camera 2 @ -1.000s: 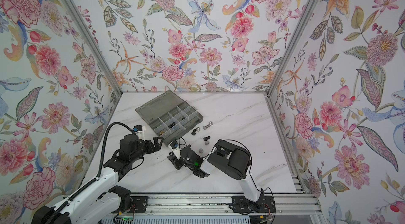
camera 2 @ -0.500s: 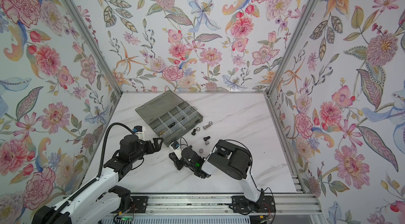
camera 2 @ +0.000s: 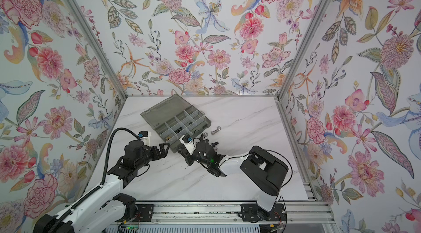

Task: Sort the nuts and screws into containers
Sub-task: 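Carry the black hex nut into the hex nut compartment and open the right gripper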

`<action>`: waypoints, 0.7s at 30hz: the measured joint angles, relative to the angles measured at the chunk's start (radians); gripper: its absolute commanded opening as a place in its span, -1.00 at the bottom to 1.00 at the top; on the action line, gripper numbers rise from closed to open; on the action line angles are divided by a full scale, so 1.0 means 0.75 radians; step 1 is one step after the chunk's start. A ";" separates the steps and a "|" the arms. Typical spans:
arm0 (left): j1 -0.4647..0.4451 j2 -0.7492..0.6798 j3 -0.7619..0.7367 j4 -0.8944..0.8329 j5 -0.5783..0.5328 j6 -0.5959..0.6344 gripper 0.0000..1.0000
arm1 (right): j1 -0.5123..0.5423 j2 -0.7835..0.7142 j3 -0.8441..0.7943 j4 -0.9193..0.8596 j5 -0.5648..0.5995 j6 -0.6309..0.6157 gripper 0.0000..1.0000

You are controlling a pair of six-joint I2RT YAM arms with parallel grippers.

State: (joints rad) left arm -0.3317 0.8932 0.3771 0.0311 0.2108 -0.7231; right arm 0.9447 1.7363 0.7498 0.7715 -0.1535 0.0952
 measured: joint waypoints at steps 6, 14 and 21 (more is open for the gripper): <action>0.006 -0.014 -0.014 0.001 0.020 -0.001 0.99 | -0.167 0.004 0.161 -0.138 -0.072 -0.058 -0.95; 0.006 -0.030 -0.017 0.000 0.028 -0.005 0.99 | -0.354 0.241 0.527 -0.247 -0.157 -0.066 -0.93; 0.007 -0.061 -0.022 0.000 0.029 -0.014 0.99 | -0.394 0.484 0.779 -0.380 -0.181 -0.062 -0.90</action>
State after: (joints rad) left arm -0.3264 0.8474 0.3603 0.0311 0.2325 -0.7338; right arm 0.6495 2.0991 1.3338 0.4866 -0.2890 0.0490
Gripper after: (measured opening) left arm 0.994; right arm 0.227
